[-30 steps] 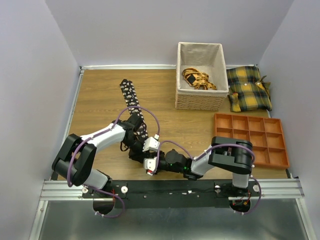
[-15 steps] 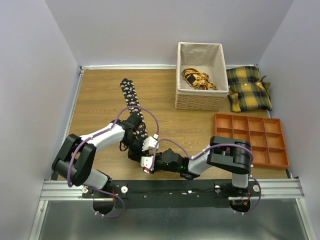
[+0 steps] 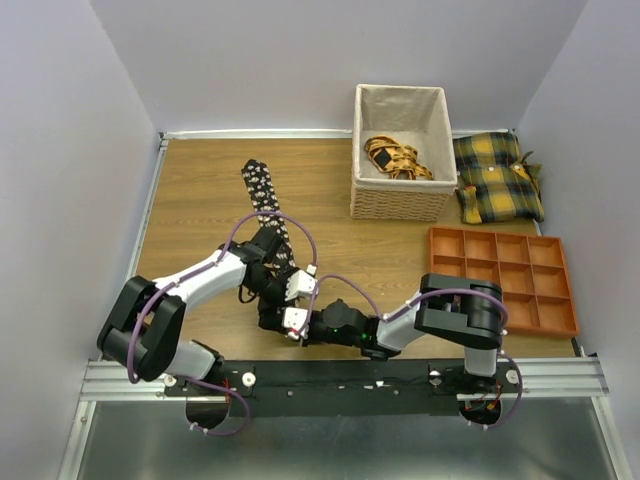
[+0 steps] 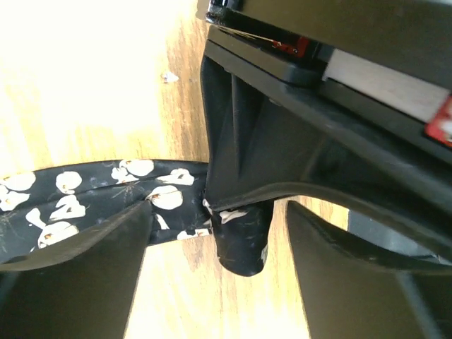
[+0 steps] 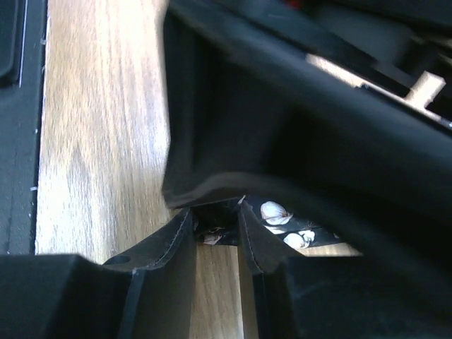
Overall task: Roll the ties
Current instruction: Roll the tie at the center of the board.
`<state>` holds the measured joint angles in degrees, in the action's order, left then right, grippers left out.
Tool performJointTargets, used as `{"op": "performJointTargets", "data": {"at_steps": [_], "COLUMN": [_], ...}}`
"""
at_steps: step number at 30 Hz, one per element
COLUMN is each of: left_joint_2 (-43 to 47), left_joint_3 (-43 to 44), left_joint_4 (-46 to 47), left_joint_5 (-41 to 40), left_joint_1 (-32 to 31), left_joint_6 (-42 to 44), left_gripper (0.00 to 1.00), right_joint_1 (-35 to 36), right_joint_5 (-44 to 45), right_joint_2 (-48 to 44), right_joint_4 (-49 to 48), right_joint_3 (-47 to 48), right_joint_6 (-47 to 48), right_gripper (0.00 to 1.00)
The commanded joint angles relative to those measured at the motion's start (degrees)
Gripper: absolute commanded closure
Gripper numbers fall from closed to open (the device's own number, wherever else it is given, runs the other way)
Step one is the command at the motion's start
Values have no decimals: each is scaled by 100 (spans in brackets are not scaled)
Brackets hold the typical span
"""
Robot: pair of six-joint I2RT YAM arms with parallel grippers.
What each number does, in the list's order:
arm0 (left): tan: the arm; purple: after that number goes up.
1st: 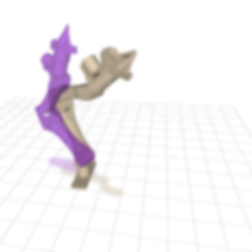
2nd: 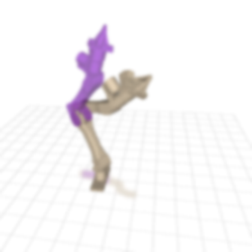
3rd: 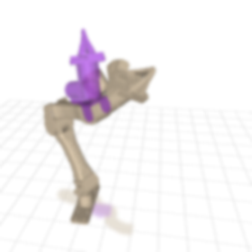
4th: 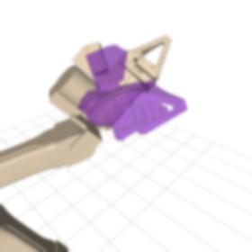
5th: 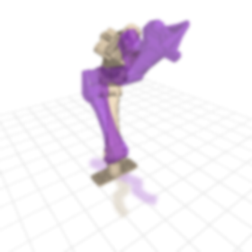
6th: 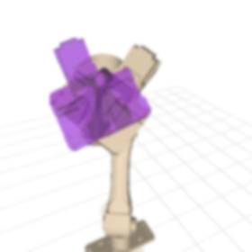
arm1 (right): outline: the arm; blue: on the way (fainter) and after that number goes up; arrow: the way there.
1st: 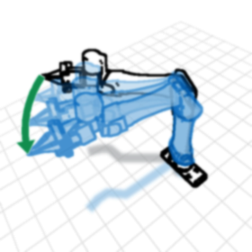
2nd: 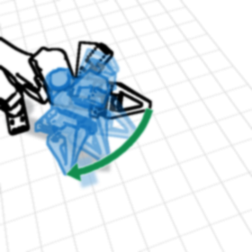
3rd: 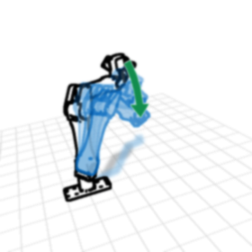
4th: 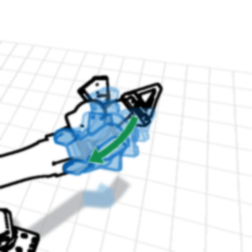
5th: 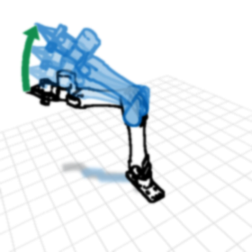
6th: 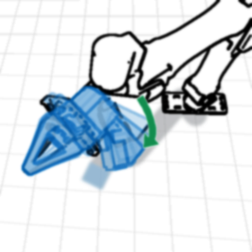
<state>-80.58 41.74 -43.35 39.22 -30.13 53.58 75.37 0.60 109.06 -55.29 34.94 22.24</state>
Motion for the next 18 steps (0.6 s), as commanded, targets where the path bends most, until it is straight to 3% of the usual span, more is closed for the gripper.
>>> {"op": "performJointTargets", "data": {"at_steps": [1, 8, 14, 18], "left_joint_2": [217, 376, 806, 886], "left_joint_3": [-192, -184, -219, -253], "left_joint_4": [336, -462, -236, -577], "left_joint_5": [-55, 191, 68, 147], "left_joint_1": [-63, 384, 1052, 1299], "left_joint_6": [3, 828, 1040, 1531], "left_gripper": [8, 1, 1, 1], "right_joint_1": [-31, -32, -84, -259], "right_joint_5": [-25, -25, -569, -859], "right_joint_2": [-112, -148, -104, -69], "right_joint_4": [115, 333, 466, 747], "right_joint_3": [-128, -207, -154, -48], "right_joint_6": [-905, -1318, -1748, -2170], "right_gripper": [98, 98, 99, 98]}}
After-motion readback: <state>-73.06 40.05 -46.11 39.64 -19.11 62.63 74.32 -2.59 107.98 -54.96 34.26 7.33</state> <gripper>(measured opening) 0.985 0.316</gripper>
